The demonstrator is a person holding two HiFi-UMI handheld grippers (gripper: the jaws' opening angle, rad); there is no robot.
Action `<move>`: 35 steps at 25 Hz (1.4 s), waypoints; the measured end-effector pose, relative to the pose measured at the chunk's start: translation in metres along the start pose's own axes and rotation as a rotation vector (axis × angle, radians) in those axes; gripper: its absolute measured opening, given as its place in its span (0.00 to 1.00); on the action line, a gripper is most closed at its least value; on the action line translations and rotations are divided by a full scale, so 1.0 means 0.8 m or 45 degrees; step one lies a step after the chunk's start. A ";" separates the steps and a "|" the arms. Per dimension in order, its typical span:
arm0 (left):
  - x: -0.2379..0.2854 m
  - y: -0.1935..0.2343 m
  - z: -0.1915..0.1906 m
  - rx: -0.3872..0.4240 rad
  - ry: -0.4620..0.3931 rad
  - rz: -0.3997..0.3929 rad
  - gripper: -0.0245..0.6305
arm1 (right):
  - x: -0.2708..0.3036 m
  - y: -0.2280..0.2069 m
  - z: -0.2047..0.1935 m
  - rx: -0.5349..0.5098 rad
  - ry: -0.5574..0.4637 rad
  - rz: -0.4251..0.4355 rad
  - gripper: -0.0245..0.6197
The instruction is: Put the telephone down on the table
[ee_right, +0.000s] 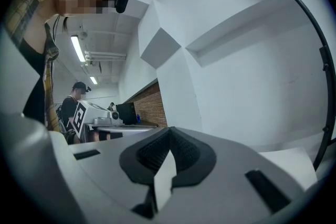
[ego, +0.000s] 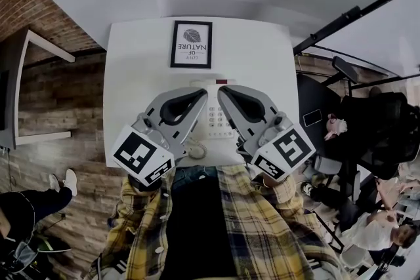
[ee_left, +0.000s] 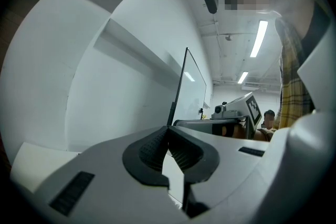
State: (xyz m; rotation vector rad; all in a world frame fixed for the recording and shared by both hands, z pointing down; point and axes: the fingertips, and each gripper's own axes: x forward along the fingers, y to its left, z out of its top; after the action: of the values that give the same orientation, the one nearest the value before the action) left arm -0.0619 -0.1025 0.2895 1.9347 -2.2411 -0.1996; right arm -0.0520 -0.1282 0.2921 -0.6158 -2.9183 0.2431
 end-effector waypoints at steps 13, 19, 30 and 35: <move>0.003 -0.007 -0.002 0.001 0.011 -0.021 0.06 | -0.004 0.000 -0.002 -0.007 0.003 0.002 0.08; 0.002 -0.010 0.000 0.003 0.008 -0.027 0.06 | -0.005 0.003 0.000 -0.015 0.004 0.007 0.08; 0.002 -0.014 -0.006 -0.004 0.012 -0.066 0.06 | -0.008 0.005 -0.003 -0.023 0.011 0.008 0.08; 0.000 -0.013 -0.009 0.008 0.021 -0.093 0.06 | -0.011 0.005 -0.002 -0.025 0.013 0.008 0.08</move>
State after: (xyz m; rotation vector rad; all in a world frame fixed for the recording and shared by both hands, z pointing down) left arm -0.0502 -0.1037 0.2943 2.0158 -2.1655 -0.1856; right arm -0.0423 -0.1282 0.2924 -0.6273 -2.9129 0.2112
